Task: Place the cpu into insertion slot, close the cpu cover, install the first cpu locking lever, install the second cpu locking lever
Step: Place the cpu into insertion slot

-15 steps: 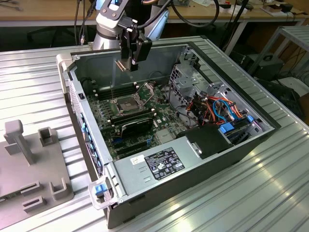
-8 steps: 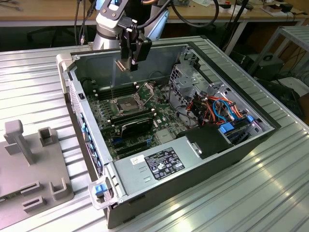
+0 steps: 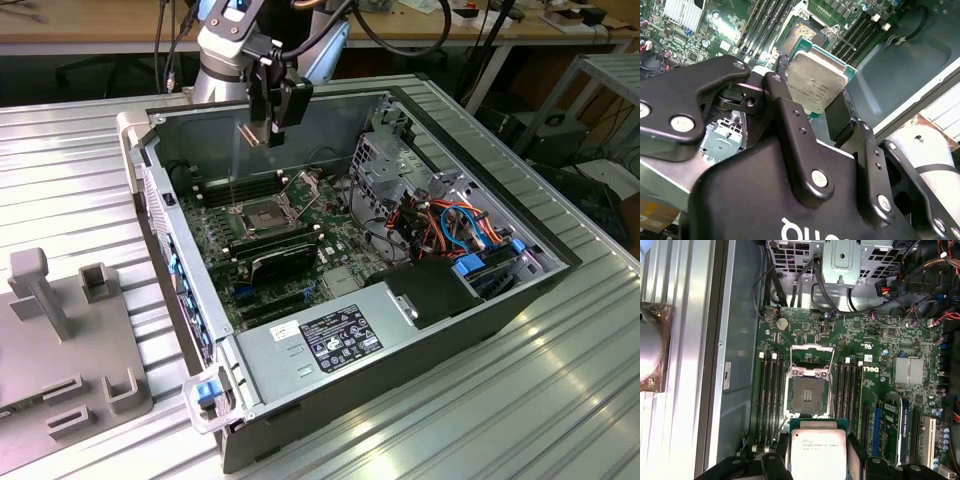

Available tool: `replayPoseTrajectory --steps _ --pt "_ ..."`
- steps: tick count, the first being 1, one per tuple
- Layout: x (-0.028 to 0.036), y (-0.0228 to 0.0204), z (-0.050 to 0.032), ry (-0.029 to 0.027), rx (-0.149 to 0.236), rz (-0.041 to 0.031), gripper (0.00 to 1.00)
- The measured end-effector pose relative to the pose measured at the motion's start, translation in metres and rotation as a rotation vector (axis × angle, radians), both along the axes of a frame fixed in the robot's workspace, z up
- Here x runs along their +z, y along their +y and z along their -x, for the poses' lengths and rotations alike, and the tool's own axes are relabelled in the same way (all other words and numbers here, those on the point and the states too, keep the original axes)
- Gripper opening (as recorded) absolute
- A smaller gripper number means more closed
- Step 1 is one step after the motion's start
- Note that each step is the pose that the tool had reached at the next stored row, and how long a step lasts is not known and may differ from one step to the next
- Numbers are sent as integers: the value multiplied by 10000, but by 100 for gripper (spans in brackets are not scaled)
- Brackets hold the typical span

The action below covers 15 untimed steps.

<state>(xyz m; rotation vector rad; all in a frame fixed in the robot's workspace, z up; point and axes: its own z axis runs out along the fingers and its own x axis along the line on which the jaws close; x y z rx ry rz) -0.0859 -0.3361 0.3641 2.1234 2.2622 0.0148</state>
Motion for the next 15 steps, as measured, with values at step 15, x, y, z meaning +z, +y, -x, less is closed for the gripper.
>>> replayPoseTrajectory --steps 15 --pt "-9 9 0 0 -1069 0 55"
